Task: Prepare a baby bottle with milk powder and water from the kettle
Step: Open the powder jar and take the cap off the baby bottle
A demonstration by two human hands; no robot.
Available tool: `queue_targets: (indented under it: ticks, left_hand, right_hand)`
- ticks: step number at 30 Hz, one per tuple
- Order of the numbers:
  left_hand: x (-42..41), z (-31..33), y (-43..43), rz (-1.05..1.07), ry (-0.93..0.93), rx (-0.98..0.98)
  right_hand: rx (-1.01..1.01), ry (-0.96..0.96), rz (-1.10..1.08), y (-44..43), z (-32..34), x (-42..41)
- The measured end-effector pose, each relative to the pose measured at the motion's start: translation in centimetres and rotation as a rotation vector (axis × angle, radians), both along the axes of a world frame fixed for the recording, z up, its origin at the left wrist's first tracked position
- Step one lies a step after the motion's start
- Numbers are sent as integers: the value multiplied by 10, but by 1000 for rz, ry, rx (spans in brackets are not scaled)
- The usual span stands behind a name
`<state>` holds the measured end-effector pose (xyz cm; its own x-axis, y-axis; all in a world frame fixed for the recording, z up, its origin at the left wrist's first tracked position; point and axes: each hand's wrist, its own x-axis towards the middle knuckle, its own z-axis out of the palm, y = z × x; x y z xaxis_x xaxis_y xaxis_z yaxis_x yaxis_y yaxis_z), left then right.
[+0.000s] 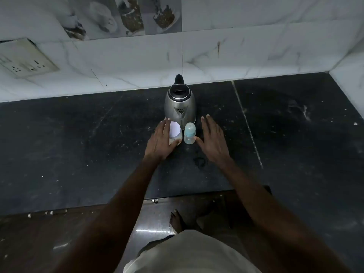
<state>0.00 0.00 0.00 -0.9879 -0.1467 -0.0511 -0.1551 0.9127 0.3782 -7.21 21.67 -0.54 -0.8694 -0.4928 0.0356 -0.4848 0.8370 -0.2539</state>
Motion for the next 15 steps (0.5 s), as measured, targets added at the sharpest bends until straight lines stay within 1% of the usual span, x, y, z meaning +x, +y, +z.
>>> queue_targets:
  ticks: [2, 6, 11, 15]
  left_hand:
    - [-2, 1, 1, 32, -21, 45]
    - [-7, 2, 1, 63, -85, 66]
    - [-18, 2, -2, 75, -112, 122]
    - [-15, 0, -6, 68, -100, 137]
  right_hand:
    - [-5, -29, -5, -1, 0, 2]
    - [45, -72, 15, -5, -4, 6]
    - [39, -74, 10, -5, -5, 4]
    - [11, 2, 24, -5, -7, 11]
